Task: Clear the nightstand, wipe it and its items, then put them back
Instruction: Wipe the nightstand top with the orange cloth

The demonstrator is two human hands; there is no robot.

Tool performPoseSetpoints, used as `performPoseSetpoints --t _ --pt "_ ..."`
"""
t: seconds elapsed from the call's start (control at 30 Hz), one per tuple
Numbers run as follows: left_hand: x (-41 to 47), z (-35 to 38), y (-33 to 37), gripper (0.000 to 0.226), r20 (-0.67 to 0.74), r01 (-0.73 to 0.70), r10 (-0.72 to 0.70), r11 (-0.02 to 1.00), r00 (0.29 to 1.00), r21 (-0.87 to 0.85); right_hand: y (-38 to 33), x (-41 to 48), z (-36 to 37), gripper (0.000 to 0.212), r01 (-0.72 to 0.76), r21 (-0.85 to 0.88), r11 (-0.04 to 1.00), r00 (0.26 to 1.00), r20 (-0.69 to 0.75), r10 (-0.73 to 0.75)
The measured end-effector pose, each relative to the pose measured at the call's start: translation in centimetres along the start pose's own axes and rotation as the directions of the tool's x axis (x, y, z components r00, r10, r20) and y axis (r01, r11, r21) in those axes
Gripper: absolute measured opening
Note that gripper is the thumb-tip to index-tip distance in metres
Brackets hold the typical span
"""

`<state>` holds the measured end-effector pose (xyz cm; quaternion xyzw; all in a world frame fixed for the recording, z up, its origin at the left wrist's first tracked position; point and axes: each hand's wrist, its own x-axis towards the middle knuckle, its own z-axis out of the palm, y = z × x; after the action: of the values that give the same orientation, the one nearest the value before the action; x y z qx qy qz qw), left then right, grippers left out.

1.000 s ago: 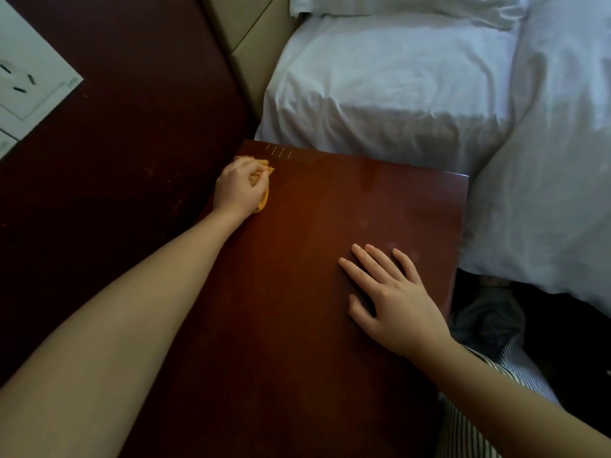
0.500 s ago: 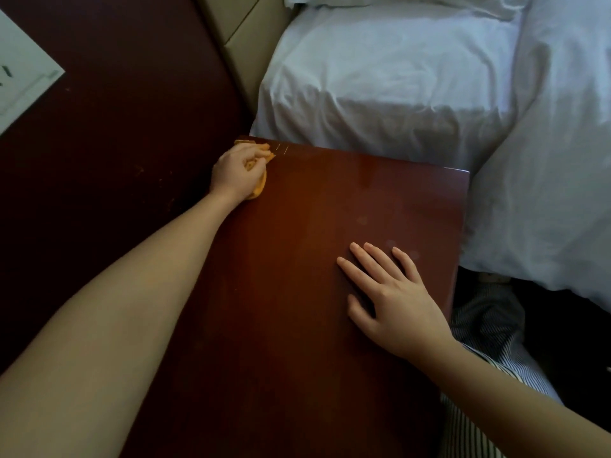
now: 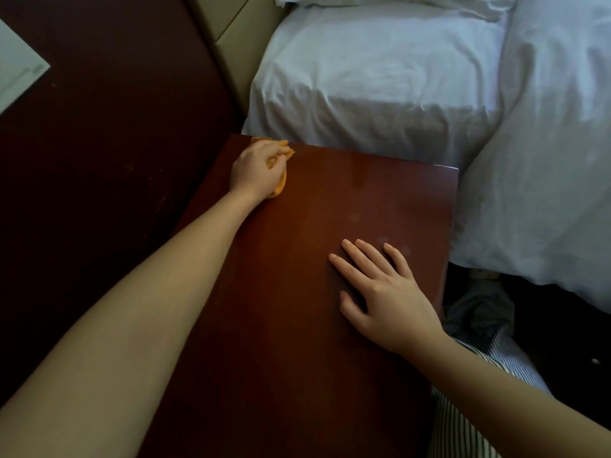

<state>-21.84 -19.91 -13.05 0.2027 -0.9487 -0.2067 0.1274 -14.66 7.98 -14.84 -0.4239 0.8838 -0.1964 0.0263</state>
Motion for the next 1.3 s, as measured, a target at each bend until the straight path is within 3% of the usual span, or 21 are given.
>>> performPoseSetpoints --t 0.1,0.3,0.4,0.57,0.73,0.8,0.9,0.97,1.03,1.17,1.3 --pt "-1.8 -1.0 -1.8 0.026 0.003 -0.068 0.068 0.998 0.998 0.014 0.1 0.1 0.0 0.053 0.004 -0.014 1.000 1.000 0.003 -0.004" --pt "0.0 -0.6 -0.9 0.031 -0.166 0.256 -0.240 0.963 0.957 0.084 0.0 0.1 0.0 0.053 0.000 -0.015 1.000 1.000 0.002 0.000" --pt "1.3 0.8 1.4 0.033 -0.171 0.302 -0.287 0.950 0.943 0.074 0.0 0.0 0.1 0.053 -0.001 -0.015 1.000 1.000 -0.004 0.001" --pt "-0.2 2.3 4.1 0.029 -0.024 -0.018 0.018 1.000 1.000 0.012 0.0 0.1 0.1 0.053 -0.001 -0.010 1.000 1.000 -0.011 0.001" --pt "-4.8 0.1 1.6 0.031 0.163 -0.317 0.317 0.948 0.934 -0.026 0.0 0.1 0.1 0.053 0.012 -0.010 1.000 1.000 -0.027 -0.012" --pt "-4.9 -0.8 -0.3 0.030 0.123 -0.252 0.251 0.968 0.960 -0.008 0.0 0.1 0.2 0.053 0.017 -0.004 1.000 0.999 -0.029 -0.017" --pt "-3.0 -0.9 -1.0 0.031 -0.024 -0.013 0.015 0.998 1.000 0.055 0.0 0.0 0.1 0.053 0.012 0.000 1.000 1.000 -0.015 -0.012" --pt "-1.1 -0.1 0.0 0.032 -0.114 0.150 -0.139 0.984 0.984 0.094 0.0 0.0 0.1 0.053 0.012 0.001 1.000 1.000 -0.011 -0.012" --pt "0.4 1.5 1.6 0.033 -0.149 0.213 -0.197 0.971 0.969 0.106 0.0 0.0 0.1 0.053 0.011 0.003 1.000 1.000 -0.010 -0.011" --pt "0.6 4.3 5.4 0.031 -0.053 0.009 -0.006 0.998 0.999 0.059 0.1 0.0 0.2 0.053 0.015 0.017 1.000 1.000 -0.021 -0.014" --pt "-3.2 4.9 8.1 0.032 0.031 -0.233 0.234 0.972 0.972 -0.026 0.2 0.0 0.2 0.054 0.026 0.027 0.999 0.999 -0.033 -0.025"
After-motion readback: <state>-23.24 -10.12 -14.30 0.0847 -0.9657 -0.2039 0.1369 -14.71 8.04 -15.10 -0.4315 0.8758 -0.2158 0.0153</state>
